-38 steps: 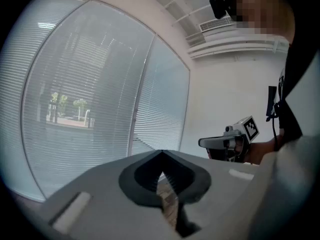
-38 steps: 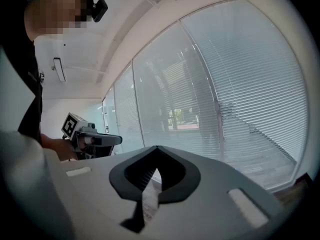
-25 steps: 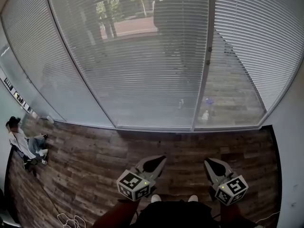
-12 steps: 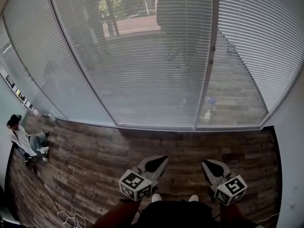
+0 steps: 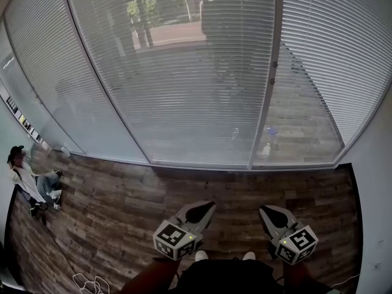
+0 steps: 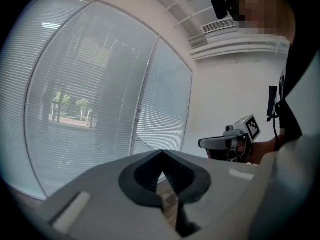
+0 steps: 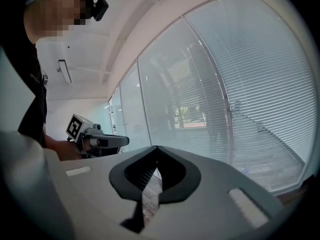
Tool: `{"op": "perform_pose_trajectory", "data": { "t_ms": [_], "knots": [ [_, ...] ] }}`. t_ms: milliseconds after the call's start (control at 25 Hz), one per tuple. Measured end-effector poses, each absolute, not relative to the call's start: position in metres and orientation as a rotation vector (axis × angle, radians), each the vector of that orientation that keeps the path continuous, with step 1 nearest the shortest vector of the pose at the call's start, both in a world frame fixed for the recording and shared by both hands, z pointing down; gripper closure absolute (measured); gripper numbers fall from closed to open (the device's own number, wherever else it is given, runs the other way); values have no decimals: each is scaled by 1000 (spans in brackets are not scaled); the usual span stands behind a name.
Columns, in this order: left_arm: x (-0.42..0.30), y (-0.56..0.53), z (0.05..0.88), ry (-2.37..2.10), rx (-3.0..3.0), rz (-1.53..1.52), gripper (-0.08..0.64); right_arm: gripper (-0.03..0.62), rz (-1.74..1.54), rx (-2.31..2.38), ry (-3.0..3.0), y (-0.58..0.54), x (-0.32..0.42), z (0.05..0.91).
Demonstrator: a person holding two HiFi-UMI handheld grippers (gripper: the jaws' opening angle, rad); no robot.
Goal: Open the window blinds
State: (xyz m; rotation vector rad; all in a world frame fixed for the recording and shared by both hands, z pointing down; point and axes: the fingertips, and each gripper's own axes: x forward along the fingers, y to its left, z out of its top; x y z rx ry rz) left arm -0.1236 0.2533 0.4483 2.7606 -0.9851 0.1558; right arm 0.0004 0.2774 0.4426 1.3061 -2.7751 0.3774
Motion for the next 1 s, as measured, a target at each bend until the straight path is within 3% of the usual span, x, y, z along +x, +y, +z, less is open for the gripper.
{"op": "perform_pose_trajectory", "data": {
  "t_ms": [480,1000],
  "knots": [
    [-136,253,441,-915,2782,122,558,565,336,1377,-2807,280,-24,434],
    [-197,263,459,-780,2802,163,559,565,340,1468,-2749,287,-104,440]
  ]
}}
